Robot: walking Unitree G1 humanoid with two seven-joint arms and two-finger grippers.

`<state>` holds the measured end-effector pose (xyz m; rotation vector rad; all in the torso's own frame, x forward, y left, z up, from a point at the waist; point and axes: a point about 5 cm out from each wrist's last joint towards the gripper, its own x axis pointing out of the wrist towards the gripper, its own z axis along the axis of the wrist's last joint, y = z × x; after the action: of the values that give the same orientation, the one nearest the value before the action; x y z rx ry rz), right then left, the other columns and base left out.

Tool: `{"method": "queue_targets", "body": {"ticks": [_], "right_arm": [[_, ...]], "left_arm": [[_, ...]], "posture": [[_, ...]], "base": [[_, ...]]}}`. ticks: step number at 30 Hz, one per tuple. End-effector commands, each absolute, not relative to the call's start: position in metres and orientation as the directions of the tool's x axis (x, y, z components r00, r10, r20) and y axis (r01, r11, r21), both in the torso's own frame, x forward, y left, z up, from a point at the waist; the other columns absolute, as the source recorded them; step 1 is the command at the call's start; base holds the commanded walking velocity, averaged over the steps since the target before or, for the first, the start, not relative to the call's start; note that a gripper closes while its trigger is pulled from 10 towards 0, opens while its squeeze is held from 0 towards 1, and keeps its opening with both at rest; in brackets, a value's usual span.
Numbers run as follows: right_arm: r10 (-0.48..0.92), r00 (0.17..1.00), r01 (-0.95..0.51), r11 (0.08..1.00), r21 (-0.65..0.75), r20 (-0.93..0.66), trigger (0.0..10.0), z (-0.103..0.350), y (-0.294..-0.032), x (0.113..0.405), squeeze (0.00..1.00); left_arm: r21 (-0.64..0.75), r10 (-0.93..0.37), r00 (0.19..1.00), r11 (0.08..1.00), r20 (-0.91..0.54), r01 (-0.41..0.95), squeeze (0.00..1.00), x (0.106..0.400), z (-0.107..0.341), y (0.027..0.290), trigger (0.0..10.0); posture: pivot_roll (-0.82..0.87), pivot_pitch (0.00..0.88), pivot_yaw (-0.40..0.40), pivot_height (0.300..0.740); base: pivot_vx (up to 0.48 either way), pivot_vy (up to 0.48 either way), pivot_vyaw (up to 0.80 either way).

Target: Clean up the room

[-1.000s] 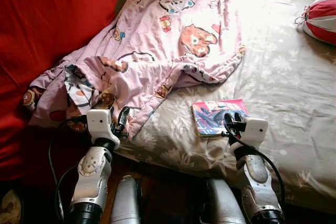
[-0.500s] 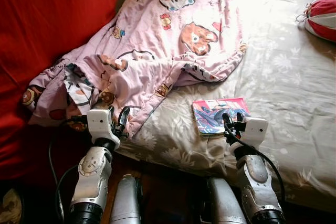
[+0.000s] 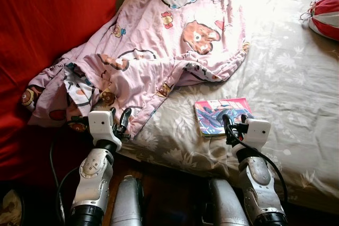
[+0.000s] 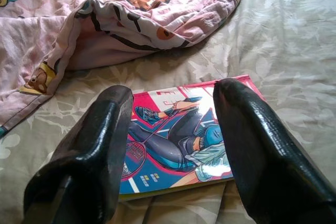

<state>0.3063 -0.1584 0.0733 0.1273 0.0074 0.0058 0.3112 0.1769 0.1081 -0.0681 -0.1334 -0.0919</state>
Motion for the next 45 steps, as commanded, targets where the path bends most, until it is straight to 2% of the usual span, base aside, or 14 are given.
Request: {"method": "queue_targets", "body": {"ticks": [1,6,21,32,45], "right_arm": [[0.008,0.999,-0.002,0.992,0.128,-0.047,10.0,0.066,-0.156,0.303,0.00],[0.014,0.999,-0.008,0.992,0.125,-0.047,10.0,0.066,-0.156,0.303,0.00],[0.021,0.999,-0.015,0.991,0.135,-0.048,10.0,0.067,-0.155,0.311,0.00],[0.087,0.995,-0.079,0.988,0.135,-0.057,10.0,0.064,-0.146,0.312,0.00],[0.099,0.993,-0.089,0.987,0.136,-0.066,10.0,0.061,-0.147,0.309,0.00]], "left_arm": [[-0.069,-0.070,0.990,0.994,0.124,0.079,0.00,0.309,0.105,0.181,10.0],[-0.070,-0.074,0.989,0.994,0.126,0.084,0.00,0.309,0.105,0.180,10.0],[-0.066,-0.087,0.989,0.993,0.116,0.095,0.00,0.307,0.104,0.180,10.0],[-0.099,-0.105,0.988,0.988,0.116,0.116,0.00,0.313,0.107,0.177,10.0],[-0.109,-0.099,0.989,0.988,0.113,0.112,0.00,0.312,0.106,0.177,10.0]], "posture": [[0.04,0.268,0.036,0.607],[0.04,0.271,0.036,0.580],[0.06,0.275,0.040,0.580],[0.06,0.278,0.035,0.580],[0.05,0.267,0.028,0.580]], "base": [[0.000,0.000,0.00],[0.000,0.000,0.00],[0.000,0.000,0.00],[0.000,0.000,0.00],[0.287,0.000,0.00]]}}
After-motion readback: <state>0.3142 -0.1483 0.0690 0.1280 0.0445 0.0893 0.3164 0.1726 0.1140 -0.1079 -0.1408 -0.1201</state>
